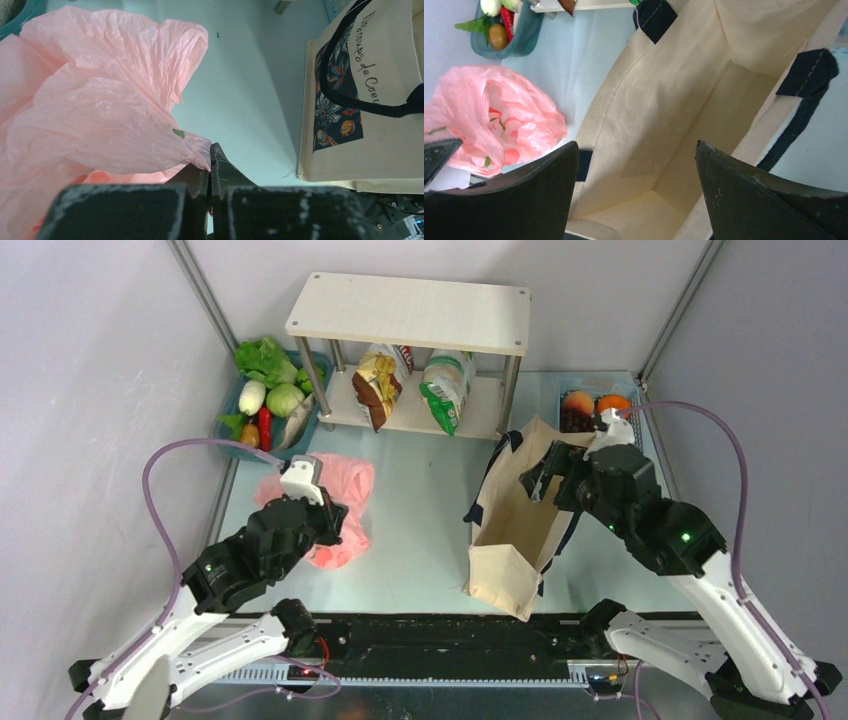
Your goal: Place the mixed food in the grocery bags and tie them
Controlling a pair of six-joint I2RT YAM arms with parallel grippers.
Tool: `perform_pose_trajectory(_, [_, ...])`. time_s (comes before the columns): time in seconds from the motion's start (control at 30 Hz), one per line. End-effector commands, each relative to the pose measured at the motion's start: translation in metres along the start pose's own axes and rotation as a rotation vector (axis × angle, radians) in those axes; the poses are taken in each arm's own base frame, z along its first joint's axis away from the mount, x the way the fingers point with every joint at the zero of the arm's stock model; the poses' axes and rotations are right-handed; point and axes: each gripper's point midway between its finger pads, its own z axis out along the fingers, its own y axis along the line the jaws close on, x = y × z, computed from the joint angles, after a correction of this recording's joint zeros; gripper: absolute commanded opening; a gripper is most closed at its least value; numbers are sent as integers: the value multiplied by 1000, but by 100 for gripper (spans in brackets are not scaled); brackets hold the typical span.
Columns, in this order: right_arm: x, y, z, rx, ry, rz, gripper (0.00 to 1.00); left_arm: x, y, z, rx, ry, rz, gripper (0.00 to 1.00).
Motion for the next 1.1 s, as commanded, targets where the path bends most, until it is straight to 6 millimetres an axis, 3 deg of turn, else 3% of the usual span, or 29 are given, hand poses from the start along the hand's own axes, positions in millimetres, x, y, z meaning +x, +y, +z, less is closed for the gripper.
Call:
perform_pose_trajectory(0.0, [-11, 12, 22, 46, -24, 129, 87, -18, -4, -5, 23, -53, -22, 0])
perform_pose_trajectory(0.13, [0, 36, 51, 50, 9, 226, 93, -15, 2, -6, 3, -65, -25, 0])
perform_pose_trajectory(0.33, [18, 38, 86, 249, 57, 373, 88, -13, 5, -9, 10, -74, -4, 0])
perform_pose_trajectory(0.4, [25, 36, 97, 303, 85, 369, 78, -13, 7, -11, 10, -84, 1, 0])
perform_pose_trajectory(0.47, [28, 37, 105, 321, 100, 364, 58, -13, 10, -13, 5, -93, 8, 0])
perform_pose_trajectory(0.5, [28, 38, 110, 320, 100, 369, 34, -13, 12, -14, 4, -101, 8, 0])
perform_pose_trajectory(0.53, [28, 40, 112, 310, 107, 376, 22, -13, 13, -15, 2, -103, 13, 0])
perform_pose_trajectory(0.57, [23, 41, 115, 301, 97, 391, 5, -12, 15, -16, 1, -108, 12, 0])
perform_pose_trajectory(0.6, [22, 42, 117, 287, 101, 396, 1, -13, 15, -16, 1, -111, 14, 0])
perform_pose_trajectory(0.9, [-50, 46, 154, 190, -42, 582, 0, -13, 21, -17, -20, -126, 17, 0])
perform_pose_trajectory(1.07, [-91, 51, 194, 149, -140, 705, 0, -13, 21, -15, -28, -122, 15, 0])
